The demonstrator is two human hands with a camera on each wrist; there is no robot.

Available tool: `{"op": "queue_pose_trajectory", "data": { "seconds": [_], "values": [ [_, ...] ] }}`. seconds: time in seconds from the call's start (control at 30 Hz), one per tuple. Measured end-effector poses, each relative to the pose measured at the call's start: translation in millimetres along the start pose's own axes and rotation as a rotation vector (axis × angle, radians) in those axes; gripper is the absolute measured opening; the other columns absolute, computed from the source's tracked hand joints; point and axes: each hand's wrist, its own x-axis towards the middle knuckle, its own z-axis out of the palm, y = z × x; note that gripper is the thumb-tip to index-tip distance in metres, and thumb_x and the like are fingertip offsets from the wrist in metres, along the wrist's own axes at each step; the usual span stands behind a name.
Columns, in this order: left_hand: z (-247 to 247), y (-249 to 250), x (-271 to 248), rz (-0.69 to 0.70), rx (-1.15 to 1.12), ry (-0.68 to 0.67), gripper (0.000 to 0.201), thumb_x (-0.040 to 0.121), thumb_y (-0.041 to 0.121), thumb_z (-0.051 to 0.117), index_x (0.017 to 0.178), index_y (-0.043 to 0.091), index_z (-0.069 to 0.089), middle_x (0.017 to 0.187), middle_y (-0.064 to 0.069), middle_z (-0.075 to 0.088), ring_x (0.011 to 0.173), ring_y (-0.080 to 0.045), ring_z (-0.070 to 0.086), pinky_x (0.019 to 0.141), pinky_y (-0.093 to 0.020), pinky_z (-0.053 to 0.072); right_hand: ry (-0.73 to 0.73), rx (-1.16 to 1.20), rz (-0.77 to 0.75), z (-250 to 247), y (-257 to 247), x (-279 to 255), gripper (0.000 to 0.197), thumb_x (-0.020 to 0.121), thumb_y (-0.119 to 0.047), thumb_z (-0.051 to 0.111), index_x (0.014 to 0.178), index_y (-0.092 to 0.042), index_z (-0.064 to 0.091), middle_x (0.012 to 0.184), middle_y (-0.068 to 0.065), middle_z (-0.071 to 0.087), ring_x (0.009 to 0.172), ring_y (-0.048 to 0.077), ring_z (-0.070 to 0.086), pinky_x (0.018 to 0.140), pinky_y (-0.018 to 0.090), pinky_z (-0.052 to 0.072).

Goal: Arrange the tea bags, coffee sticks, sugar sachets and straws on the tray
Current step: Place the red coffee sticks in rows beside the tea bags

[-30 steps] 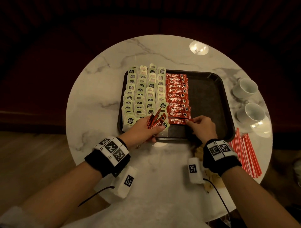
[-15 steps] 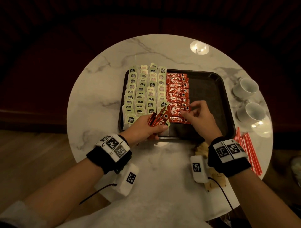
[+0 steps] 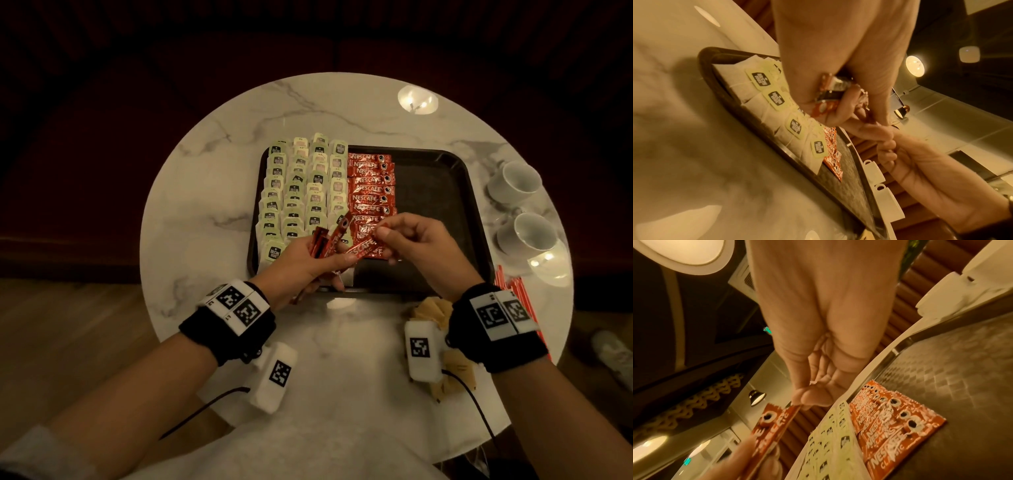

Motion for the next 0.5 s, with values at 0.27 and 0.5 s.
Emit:
{"op": "queue_pose_trajectory", "data": {
  "seconds": [0.27,0.5],
  "values": [
    [-7,-7,6,0.000,0.032,0.143,0.017,0.092,0.022,0.064,0.101,0.008,0.063,0.080,-0.001,0.067,0.052,-0.010,0.060,0.038,-0.015,0.035,0.330,0.111,0.139,-22,40,-2,0.016,0.094,-0.015,0.062,0.107,-0.006,0.067,0.082,0.000,0.071,0.070,0.006,0.064,0.063,0.018,0.054],
    [-7,-13,3,-0.031,-0.033,0.125,0.029,0.096,0.035,0.055,0.100,0.007,0.061,0.067,-0.002,0.065,0.051,-0.015,0.062,0.037,-0.015,0.036,0.444,0.060,0.304,-15,71,-2,0.013,0.092,-0.011,0.066,0.104,-0.010,0.061,0.093,0.010,0.072,0.078,0.016,0.070,0.077,0.029,0.058]
  ]
}}
